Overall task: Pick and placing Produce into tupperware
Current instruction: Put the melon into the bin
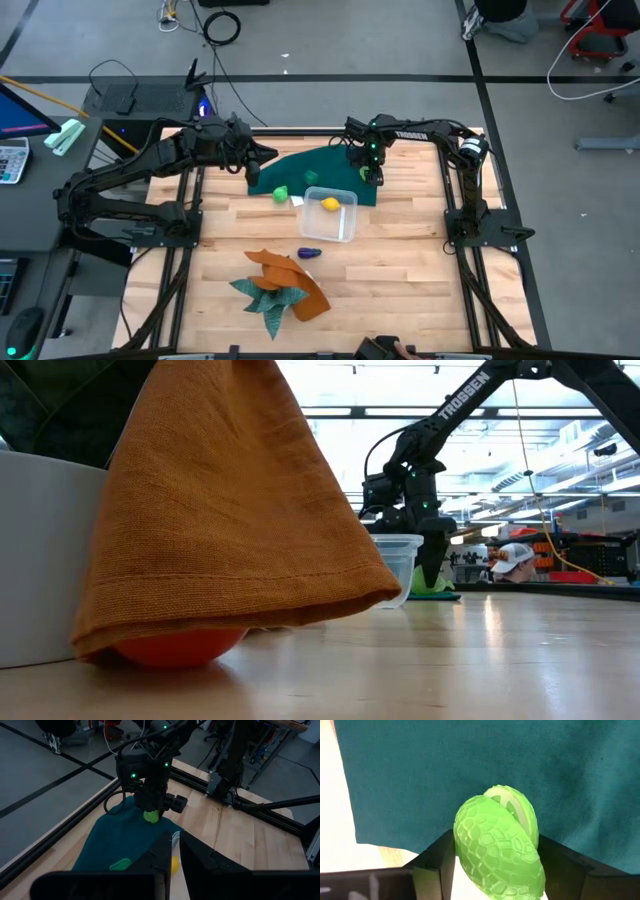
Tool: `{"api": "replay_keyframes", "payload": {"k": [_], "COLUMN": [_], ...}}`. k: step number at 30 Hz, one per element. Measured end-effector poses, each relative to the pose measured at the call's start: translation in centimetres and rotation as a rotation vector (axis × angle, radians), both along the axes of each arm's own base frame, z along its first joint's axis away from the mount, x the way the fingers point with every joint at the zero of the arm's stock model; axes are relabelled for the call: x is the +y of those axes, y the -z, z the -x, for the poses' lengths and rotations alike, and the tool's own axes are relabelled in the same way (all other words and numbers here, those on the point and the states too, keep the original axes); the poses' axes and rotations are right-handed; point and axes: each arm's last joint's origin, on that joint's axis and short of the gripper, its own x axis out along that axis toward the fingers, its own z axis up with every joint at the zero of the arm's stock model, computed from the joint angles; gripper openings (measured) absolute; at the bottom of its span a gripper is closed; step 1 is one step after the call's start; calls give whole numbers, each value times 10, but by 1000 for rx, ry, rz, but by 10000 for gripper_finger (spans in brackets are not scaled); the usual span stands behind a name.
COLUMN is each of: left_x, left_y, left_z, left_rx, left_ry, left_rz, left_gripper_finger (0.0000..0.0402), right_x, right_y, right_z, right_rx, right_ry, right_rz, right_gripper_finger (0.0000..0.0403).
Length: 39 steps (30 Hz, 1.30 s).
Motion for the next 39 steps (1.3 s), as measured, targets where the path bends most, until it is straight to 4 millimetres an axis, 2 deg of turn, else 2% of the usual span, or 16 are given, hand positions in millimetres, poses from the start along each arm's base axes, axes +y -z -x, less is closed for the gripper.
{"api": "replay_keyframes", "payload": {"k": [6,12,18,27,35,39], "left_x": [0,0,0,0,0,0], "left_y": [0,0,0,0,0,0], "left_z": [0,0,0,0,0,0], "left_rx": [0,2,2,7,10,11], "left_ry": [0,3,3,8,11,13], "left_rz": [-1,-8,-8,-22,-31,-36], "left_gripper_finger": [43,41,46,41,47,48], "right_x": [0,-1,2,22,40,56], "right_y": [-2,-15,-35,-71,-100,-112], "right_z": [0,-3,-15,-39,-50,-57], "right_rx": [2,15,-10,-63,-68,-85], "right_ry": [3,18,19,-10,-22,-29], "right_rz": [-1,8,24,52,49,34], "right_gripper_finger": [185,185,187,187,190,191]}}
